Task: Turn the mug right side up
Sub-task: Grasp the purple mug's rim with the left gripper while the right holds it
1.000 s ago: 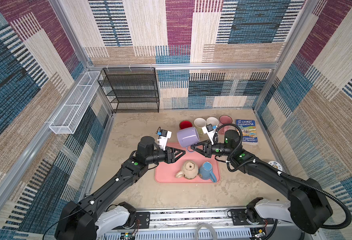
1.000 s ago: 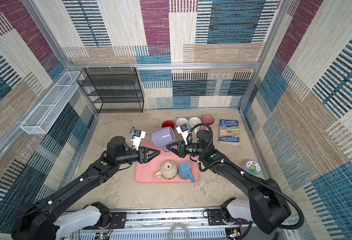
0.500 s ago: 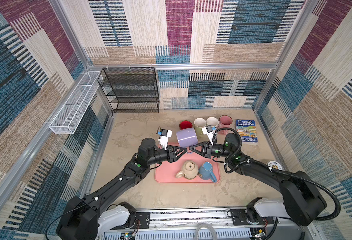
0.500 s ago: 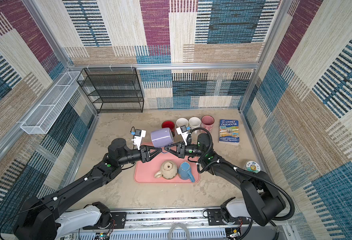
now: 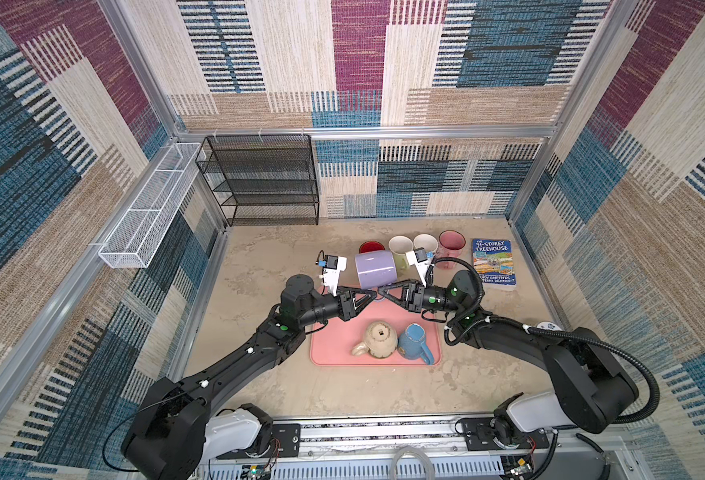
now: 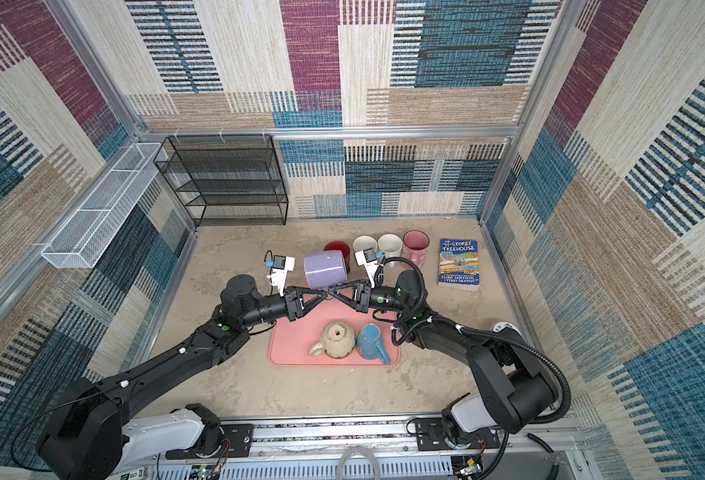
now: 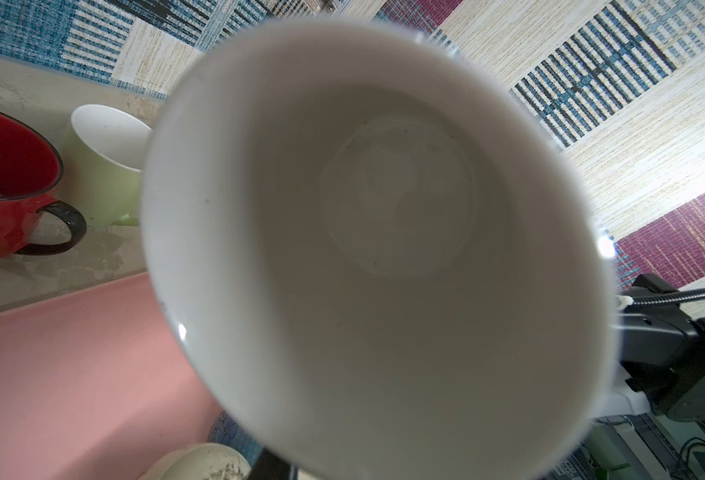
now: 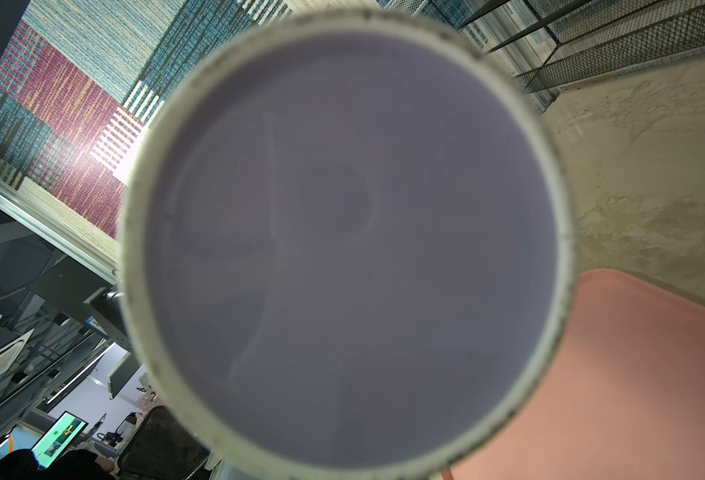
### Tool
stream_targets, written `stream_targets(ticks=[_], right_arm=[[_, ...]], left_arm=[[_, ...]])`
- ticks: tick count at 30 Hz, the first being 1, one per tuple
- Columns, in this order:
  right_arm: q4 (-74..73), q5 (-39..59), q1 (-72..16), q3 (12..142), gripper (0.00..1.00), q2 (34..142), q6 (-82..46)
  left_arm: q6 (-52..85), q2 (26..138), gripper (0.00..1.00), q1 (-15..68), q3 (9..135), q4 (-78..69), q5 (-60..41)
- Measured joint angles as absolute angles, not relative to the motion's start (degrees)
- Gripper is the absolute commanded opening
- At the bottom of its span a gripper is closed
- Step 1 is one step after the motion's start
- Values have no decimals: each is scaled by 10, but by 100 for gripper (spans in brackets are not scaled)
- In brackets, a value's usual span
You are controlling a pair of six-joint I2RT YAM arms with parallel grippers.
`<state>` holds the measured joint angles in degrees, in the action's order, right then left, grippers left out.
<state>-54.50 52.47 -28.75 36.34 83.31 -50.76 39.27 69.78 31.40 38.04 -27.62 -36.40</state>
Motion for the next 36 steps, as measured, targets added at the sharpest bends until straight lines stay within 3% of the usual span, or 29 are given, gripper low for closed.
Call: stream_targets(ticks=[5,11,20,29,36], right_arm=[[-573,523,-291,363,0,848,-515],[-601,521,-292,364,0,861,-510],[-605,520,-292,372,1,881,-513],[-585,548,-300,385,45,884,-500],[-554,554,-296,382,55,881,-481]], left_arm=[[401,700,22,314,383,-276,-366],[421,701,1,314,386,-276,-364],[422,709,0,312,380,-289,-361],[419,686,0,314,345,-311,-330],[415,653,0,313,310,-304,-281]])
